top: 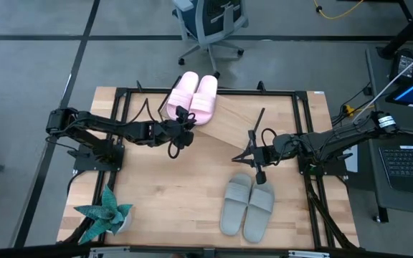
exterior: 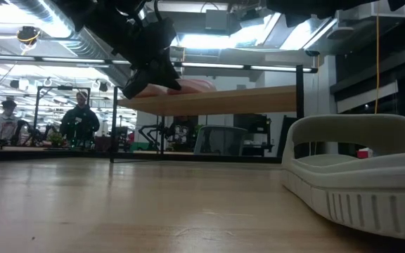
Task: Pick and place slides into the shelf
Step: Put the pink slide on the shelf
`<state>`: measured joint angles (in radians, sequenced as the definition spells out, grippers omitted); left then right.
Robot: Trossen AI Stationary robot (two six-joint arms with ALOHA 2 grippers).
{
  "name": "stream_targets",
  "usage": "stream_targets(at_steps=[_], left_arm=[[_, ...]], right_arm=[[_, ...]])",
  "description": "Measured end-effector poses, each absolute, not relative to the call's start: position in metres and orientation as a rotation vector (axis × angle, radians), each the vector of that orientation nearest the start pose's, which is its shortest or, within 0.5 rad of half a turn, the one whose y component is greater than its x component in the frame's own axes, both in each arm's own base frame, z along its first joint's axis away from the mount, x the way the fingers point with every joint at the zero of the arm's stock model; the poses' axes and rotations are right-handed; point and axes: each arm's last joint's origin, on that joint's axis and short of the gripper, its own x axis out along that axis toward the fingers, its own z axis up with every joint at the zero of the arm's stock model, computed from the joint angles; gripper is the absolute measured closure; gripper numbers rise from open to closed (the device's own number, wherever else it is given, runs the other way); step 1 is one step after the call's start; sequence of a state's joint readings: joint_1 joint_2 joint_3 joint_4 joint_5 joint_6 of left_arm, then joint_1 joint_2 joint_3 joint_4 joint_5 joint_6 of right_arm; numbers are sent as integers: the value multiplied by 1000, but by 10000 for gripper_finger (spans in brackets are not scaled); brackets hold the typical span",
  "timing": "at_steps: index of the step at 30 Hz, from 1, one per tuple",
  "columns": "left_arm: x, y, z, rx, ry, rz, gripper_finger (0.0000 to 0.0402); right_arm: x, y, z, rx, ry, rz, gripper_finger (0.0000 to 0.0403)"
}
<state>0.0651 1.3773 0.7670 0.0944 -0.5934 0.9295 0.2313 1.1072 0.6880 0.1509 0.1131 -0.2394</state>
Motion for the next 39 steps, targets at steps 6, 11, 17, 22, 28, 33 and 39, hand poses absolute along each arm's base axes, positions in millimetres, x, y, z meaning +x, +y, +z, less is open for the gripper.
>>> stream_targets(at_steps=[6,11,17,22,28,33,39], left_arm=[[282,34,224,1017,796,353,360],[281,32,223,1019,805,344,364],[281,32,223,1021,808,340,358],[280,32,224,1020,805,340,363],[280,31,224,1022,802,337,355],[280,31,224,1007,798,342,343],[280,31,225,1015,800,340,327]], right_arm=[[238,53,269,-284,249,148,384],[237,53,269,-284,249,149,384],[237,53,269,-284,249,149,384],[238,52,269,-284,250,148,384],[238,53,269,-283,250,148,384],[237,53,269,-281,250,148,384],[237,53,269,-281,250,148,384]])
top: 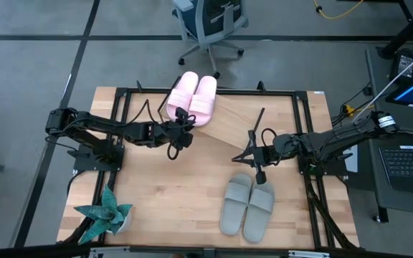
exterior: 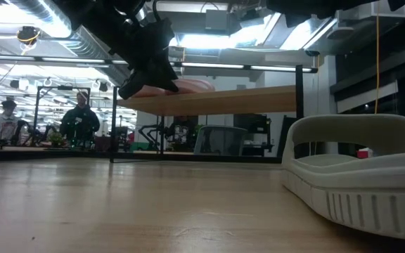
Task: Pick and place slides into the shelf
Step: Put the pink slide on the shelf, then put the left gray slide on the shelf
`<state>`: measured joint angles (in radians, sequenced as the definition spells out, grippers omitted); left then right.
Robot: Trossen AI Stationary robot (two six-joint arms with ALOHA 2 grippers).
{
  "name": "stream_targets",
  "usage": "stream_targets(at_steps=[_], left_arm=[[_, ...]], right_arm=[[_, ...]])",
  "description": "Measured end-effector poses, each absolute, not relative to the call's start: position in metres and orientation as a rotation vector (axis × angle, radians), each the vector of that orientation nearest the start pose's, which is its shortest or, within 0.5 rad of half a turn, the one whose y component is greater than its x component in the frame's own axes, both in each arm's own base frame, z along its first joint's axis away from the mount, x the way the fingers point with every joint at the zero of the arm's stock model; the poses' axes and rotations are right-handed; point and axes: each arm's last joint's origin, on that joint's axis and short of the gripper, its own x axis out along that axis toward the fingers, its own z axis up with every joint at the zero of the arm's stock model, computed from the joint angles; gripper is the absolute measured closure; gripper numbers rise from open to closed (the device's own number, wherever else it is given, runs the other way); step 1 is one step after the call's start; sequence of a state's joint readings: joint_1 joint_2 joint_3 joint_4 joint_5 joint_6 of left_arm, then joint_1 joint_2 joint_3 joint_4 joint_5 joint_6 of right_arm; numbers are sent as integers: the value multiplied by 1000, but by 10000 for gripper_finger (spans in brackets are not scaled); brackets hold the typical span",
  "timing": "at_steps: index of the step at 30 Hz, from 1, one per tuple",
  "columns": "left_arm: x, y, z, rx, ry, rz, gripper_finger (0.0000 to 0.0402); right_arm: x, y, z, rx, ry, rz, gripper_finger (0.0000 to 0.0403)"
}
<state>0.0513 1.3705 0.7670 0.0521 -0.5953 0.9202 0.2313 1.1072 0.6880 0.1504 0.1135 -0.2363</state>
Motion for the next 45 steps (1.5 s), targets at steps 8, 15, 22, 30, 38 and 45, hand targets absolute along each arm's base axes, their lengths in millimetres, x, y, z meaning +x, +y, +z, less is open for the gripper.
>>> stream_targets(at_steps=[8,15,22,30,38,45], left_arm=[[280,30,225,1022,800,337,291],[280,25,226,1043,813,388,266],[281,14,226,1061,796,370,263],[276,-7,231,1052,768,433,263],[255,-28,258,988,627,349,262],[218,-28,283,718,505,166,262]], right_arm=[[237,52,269,-282,255,148,384],[237,52,269,-281,255,148,384],[237,52,269,-274,256,147,384],[237,52,269,-260,257,146,384],[238,53,271,-257,235,155,384],[236,65,277,-258,162,196,384]])
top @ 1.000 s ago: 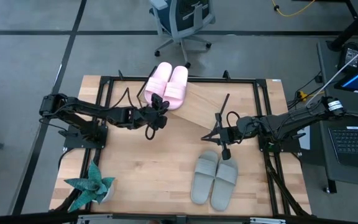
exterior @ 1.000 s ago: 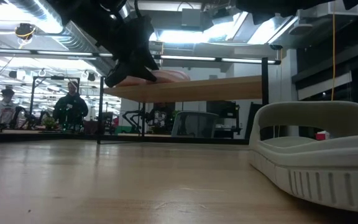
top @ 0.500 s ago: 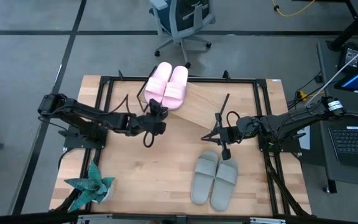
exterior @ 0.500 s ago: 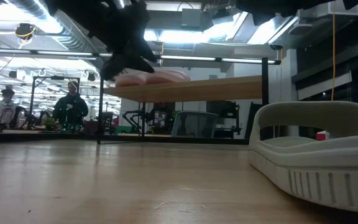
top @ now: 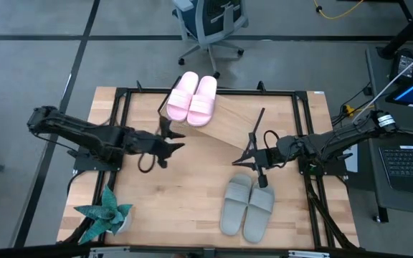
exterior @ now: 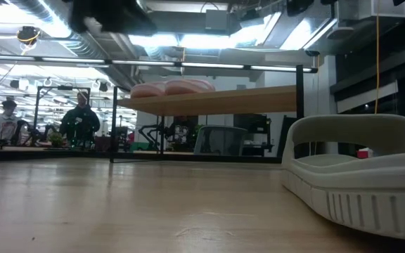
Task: Pick and place slides into the shelf
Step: Put the left gray slide on the shelf
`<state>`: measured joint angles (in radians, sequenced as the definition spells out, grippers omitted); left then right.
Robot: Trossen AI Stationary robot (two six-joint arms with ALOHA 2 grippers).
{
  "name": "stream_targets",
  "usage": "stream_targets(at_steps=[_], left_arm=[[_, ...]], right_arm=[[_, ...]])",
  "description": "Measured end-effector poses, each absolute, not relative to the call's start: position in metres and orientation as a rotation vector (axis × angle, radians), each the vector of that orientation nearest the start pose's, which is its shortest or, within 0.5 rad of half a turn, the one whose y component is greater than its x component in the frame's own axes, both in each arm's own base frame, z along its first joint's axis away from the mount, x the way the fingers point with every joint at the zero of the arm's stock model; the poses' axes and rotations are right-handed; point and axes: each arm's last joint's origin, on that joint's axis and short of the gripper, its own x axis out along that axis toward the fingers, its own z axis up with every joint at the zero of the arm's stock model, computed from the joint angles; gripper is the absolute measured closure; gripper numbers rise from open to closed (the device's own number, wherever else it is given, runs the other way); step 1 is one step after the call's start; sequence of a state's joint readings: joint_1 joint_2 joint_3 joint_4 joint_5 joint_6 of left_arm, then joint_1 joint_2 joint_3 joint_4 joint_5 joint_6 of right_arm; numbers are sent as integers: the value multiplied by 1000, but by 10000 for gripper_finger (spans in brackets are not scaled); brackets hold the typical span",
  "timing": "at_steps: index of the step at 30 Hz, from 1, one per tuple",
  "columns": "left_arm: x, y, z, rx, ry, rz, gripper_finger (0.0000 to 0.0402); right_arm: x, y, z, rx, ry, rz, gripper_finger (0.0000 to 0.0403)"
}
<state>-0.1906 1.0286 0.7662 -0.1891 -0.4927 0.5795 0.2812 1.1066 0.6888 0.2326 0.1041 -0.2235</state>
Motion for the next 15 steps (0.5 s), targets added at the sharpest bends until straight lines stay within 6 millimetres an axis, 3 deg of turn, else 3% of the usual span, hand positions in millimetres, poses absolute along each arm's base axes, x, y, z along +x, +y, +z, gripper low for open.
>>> stream_targets(at_steps=[4,8,15], left_arm=[[198,-31,296,624,439,68,262],[182,-33,303,531,400,-2,262],[174,-38,299,467,438,-45,262]], right_arm=[[234,76,281,-261,135,179,384],[235,91,300,-290,137,150,384],[264,122,322,-356,337,129,390]])
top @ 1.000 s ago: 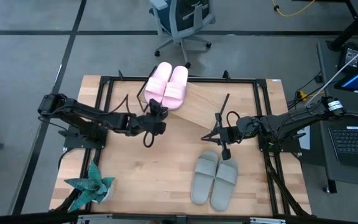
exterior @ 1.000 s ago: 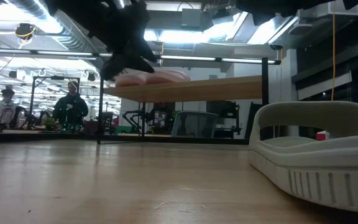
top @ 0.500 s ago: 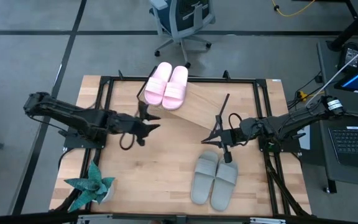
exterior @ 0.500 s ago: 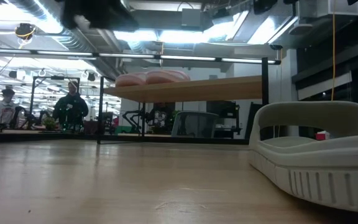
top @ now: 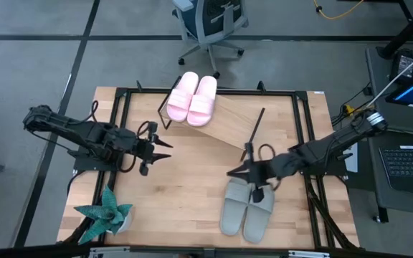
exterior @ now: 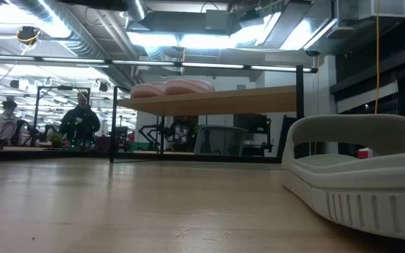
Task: Pick and place slides into the shelf
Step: Put the left gray slide on the shelf
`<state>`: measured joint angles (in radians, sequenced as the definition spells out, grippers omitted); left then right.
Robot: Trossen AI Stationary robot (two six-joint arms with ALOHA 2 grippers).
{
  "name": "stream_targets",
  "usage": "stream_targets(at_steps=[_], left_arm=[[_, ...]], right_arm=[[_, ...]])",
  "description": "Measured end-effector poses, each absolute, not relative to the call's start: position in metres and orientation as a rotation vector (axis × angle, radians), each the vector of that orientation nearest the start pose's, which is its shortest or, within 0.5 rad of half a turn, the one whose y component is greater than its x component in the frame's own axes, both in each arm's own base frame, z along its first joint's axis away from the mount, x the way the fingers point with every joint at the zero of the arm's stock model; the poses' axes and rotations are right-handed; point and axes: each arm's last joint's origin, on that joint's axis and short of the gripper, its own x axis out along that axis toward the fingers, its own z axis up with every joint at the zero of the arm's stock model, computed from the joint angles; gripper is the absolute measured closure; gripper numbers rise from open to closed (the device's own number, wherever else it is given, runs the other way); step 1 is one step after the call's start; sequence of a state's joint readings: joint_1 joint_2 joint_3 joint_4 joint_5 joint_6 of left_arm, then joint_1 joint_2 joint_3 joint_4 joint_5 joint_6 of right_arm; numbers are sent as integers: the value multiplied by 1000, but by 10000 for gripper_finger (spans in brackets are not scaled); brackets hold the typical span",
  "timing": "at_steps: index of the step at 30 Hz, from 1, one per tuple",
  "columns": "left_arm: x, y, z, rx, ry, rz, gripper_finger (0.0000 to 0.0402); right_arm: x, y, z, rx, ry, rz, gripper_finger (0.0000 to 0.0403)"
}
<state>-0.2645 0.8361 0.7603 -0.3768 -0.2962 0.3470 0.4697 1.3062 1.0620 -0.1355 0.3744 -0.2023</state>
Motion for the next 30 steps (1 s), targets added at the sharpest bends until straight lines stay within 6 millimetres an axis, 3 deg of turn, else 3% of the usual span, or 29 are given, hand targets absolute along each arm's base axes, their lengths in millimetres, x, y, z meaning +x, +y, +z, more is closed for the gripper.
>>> stream_targets(at_steps=[6,15,22,30], left_arm=[[171,-38,276,446,463,-46,262],[148,-35,249,373,355,-132,262],[131,-32,241,345,299,-182,263],[124,-30,230,321,298,-187,263]], right_arm=[[293,151,321,-263,556,53,396],[316,192,314,-53,754,-76,399],[328,207,292,59,874,-262,399],[342,219,280,148,949,-286,399]])
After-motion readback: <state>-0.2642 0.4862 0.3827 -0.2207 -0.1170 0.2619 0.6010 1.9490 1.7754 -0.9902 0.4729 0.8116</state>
